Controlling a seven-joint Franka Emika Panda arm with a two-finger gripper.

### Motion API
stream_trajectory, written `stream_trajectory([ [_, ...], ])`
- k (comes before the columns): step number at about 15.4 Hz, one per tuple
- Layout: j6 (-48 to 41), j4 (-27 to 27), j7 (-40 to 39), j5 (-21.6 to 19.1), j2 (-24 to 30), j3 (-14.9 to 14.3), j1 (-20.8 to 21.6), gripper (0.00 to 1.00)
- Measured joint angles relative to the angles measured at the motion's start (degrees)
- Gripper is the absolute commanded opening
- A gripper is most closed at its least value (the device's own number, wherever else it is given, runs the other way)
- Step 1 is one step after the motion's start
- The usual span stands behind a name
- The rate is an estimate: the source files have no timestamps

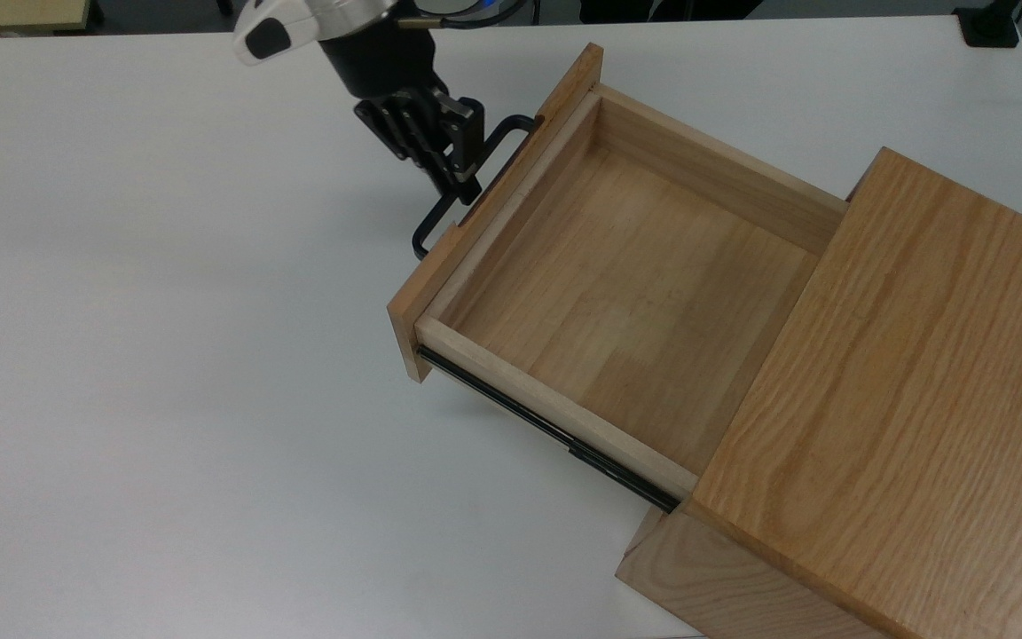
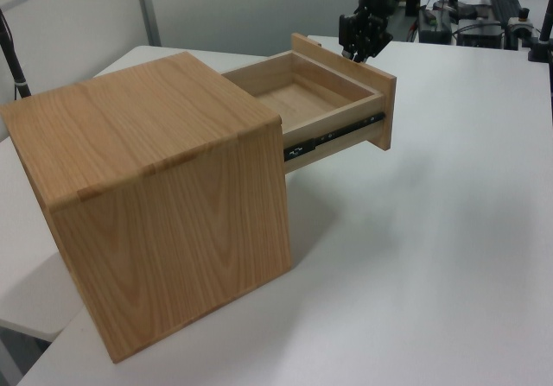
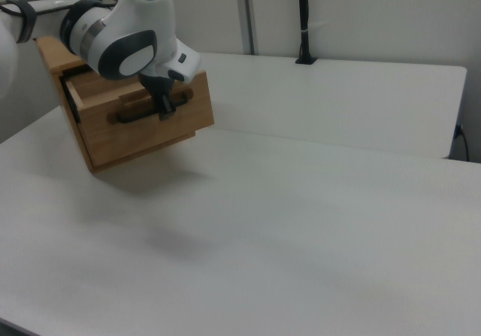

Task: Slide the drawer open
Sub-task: 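Open the gripper and lift it off the handle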

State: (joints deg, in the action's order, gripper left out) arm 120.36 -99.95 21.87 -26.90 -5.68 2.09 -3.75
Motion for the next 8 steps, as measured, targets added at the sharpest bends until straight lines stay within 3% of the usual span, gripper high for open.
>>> stream_trajectory([
  [3, -0.41, 0.12, -0.30, 0.00, 0.41, -0.37, -1.12, 0.94],
  [6, -5.11, 1.52, -1.04, 0.72, 1.60, -0.62, -2.42, 1.00],
  [8, -9.94, 3.18, -2.39, 4.58, 2.69, -0.83, -3.14, 1.00],
])
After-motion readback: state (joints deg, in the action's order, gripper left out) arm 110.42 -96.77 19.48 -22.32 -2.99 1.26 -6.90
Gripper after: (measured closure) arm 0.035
